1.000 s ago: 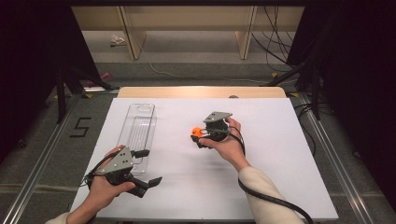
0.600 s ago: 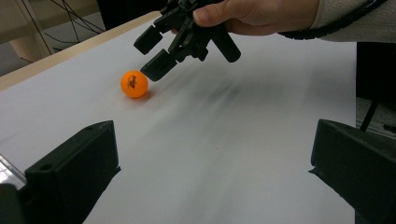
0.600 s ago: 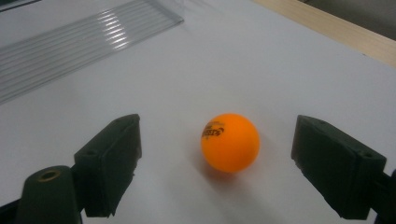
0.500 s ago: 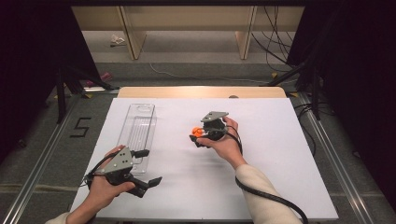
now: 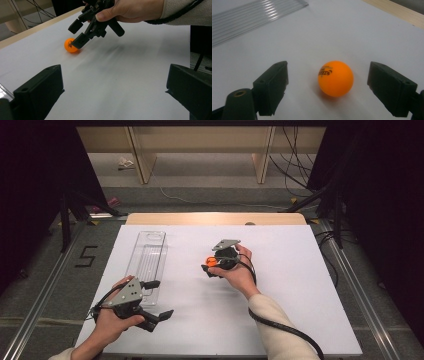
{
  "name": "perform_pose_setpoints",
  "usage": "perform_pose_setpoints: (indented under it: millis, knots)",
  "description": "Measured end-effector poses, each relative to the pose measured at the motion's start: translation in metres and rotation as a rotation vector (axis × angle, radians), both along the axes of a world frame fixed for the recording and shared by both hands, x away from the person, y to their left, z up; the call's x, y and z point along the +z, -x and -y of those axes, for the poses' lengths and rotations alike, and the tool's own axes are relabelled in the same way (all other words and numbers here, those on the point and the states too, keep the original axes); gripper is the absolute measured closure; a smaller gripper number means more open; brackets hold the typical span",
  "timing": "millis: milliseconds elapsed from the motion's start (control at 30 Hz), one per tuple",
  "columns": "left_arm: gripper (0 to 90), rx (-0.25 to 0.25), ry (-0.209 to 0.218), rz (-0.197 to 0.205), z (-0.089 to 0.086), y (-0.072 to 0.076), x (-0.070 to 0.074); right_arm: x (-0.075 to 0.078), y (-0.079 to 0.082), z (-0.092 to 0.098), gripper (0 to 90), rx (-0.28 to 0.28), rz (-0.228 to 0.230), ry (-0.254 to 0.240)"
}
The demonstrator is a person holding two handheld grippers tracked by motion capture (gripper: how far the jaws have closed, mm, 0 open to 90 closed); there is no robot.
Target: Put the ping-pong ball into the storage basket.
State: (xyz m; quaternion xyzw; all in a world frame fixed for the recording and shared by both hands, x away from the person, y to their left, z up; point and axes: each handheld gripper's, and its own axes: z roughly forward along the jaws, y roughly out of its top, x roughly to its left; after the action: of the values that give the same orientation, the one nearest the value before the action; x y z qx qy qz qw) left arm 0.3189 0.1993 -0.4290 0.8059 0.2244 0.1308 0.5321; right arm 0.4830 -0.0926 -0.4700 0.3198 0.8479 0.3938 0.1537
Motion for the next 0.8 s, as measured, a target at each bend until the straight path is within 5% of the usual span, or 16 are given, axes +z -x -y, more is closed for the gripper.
perform_pose_setpoints:
  millis: [800]
  knots:
    - [0.4, -0.007, -0.005, 0.000, 0.000, 0.000, 0.000, -0.014, -0.012, -0.008, 25.4, -0.031, -0.018, 0.028]
